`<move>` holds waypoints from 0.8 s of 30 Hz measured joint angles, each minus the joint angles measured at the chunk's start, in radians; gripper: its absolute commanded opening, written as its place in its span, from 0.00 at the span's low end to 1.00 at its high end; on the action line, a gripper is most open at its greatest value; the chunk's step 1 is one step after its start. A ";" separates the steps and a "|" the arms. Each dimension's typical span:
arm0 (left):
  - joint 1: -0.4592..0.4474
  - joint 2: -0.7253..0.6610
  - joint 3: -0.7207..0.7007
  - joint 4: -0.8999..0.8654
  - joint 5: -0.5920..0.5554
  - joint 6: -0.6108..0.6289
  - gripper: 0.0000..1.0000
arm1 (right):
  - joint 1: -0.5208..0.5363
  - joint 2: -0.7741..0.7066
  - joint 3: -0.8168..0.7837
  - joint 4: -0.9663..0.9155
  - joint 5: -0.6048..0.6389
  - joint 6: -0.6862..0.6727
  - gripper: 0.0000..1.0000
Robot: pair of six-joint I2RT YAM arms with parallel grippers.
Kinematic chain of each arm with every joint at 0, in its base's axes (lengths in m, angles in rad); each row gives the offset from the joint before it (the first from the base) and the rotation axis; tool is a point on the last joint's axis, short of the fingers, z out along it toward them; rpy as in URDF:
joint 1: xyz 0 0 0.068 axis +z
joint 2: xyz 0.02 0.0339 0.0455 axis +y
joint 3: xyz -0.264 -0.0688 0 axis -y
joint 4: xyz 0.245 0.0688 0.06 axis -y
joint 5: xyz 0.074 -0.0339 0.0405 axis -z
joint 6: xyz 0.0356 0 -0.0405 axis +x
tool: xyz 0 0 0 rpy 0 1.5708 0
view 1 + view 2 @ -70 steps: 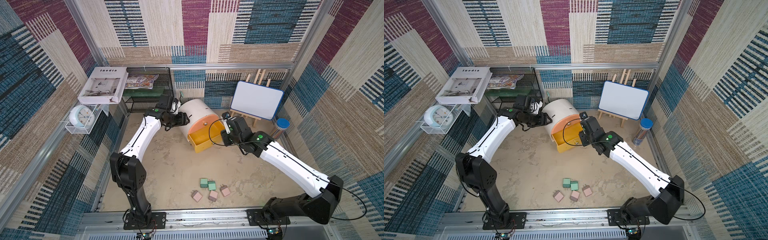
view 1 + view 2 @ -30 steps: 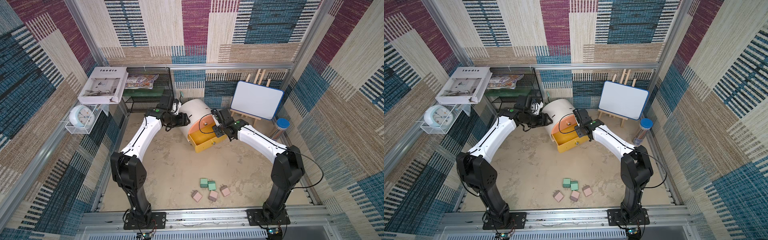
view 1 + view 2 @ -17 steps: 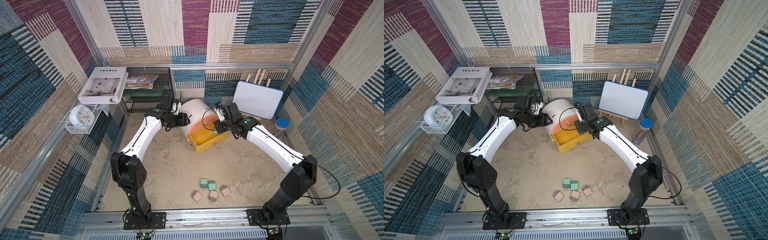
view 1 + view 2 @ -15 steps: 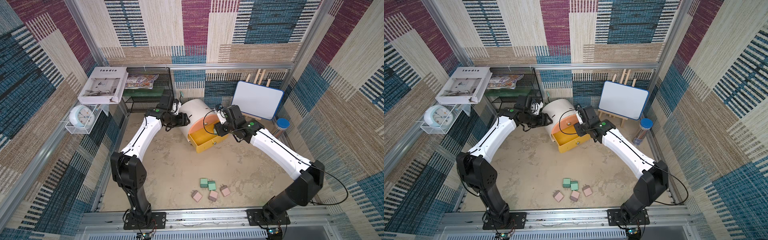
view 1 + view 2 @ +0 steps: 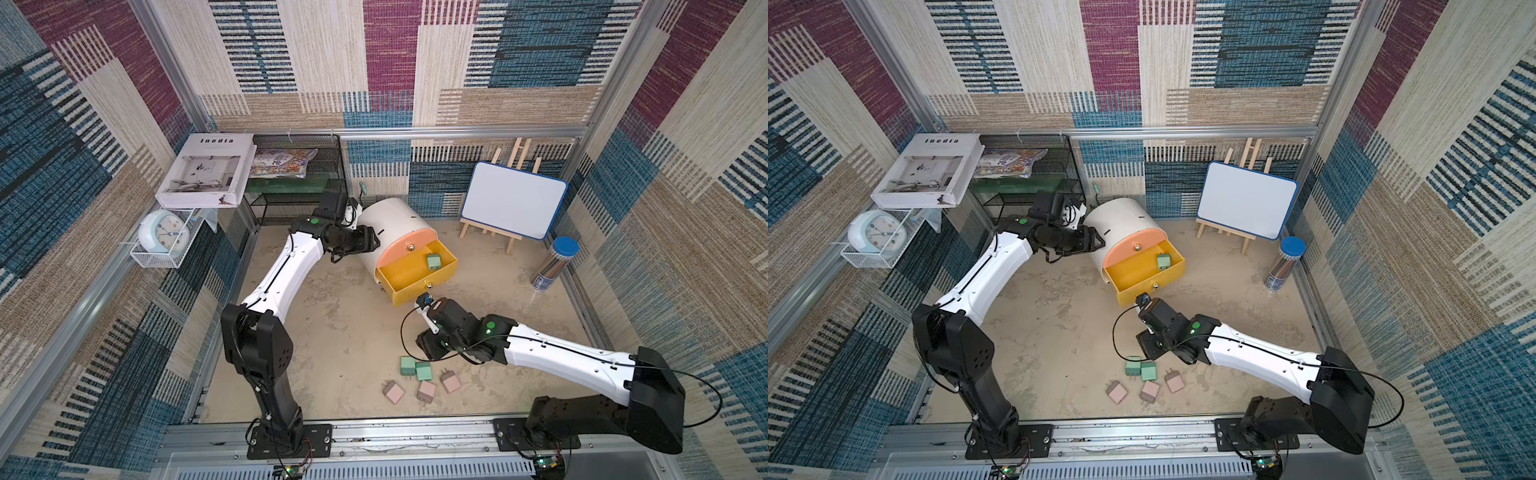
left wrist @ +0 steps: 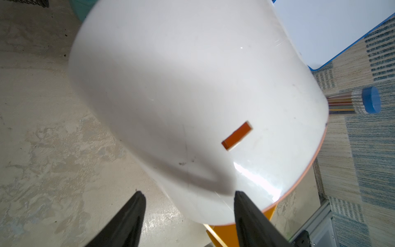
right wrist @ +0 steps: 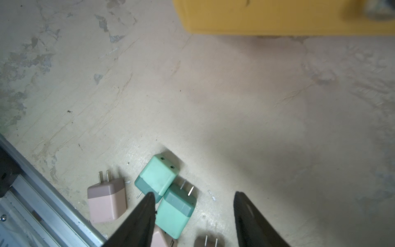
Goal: Place the plugs into the drawer by color
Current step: Pick up the plug from the center of the board.
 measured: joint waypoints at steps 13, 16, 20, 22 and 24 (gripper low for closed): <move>-0.002 -0.007 -0.003 0.000 0.000 0.000 0.70 | 0.104 0.083 -0.092 0.024 -0.065 0.158 0.68; -0.002 -0.007 -0.003 0.000 0.000 0.000 0.70 | 0.114 0.105 -0.095 0.026 -0.067 0.175 0.67; -0.003 -0.007 -0.003 0.000 0.000 0.000 0.70 | 0.116 0.137 -0.095 0.026 -0.065 0.187 0.65; -0.003 -0.007 -0.003 0.000 0.000 0.000 0.70 | 0.117 0.154 -0.090 0.021 -0.062 0.188 0.63; -0.004 -0.007 -0.003 0.000 0.000 0.000 0.70 | 0.118 0.170 -0.082 0.021 -0.055 0.190 0.60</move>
